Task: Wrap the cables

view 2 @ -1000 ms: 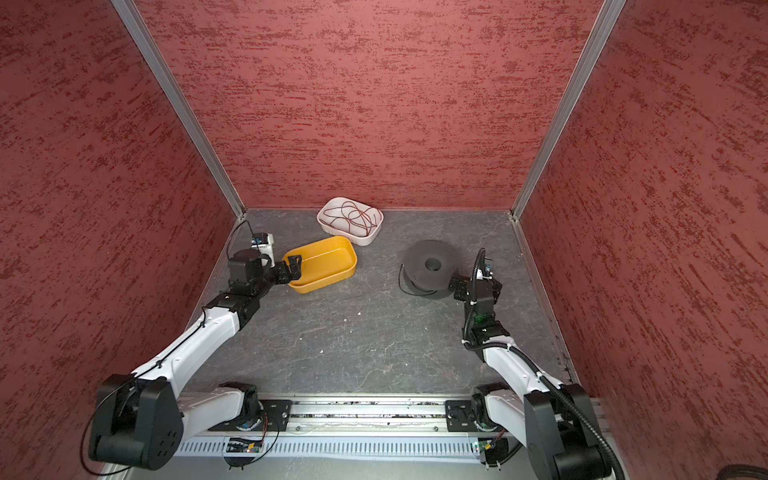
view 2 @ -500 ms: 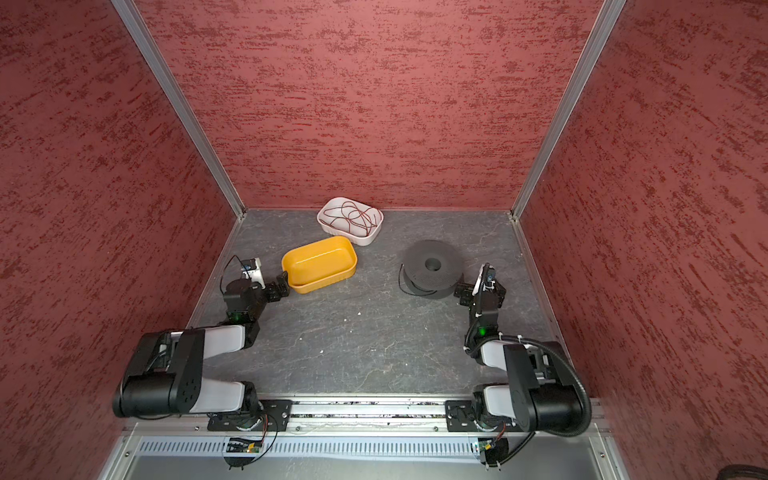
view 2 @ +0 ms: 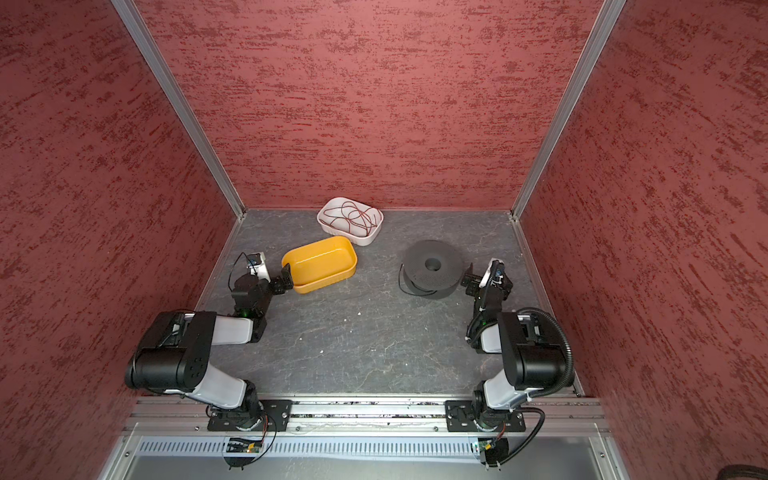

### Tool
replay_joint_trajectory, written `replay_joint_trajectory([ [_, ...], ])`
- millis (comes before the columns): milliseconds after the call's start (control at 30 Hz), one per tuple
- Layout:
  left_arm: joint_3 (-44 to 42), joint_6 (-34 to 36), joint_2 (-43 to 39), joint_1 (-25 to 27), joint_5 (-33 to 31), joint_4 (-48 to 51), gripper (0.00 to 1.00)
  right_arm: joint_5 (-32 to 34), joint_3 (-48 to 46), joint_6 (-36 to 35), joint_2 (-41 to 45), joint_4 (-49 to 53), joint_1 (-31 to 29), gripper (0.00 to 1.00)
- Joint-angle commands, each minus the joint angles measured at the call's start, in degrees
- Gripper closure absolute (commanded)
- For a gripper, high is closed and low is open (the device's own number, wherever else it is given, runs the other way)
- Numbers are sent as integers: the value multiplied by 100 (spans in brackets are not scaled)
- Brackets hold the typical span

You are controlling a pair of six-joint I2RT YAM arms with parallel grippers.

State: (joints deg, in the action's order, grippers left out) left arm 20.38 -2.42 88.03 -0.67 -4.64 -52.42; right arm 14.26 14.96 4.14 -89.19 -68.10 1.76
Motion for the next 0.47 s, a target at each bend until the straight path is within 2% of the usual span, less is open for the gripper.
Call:
replay_joint_trajectory([
  [0, 29, 109, 0, 7, -181, -103, 1, -82, -8, -3, 36, -70, 23, 1],
  [67, 41, 107, -5, 11, -168, -79, 0, -297, 0, -89, 31, -60, 16, 1],
  [167, 42, 109, -5, 13, -173, -83, 0, -1161, 39, -411, 38, 39, 17, 1],
  [433, 37, 106, -4, 12, -168, -83, 1, -981, 59, -326, 46, 78, 33, 1],
])
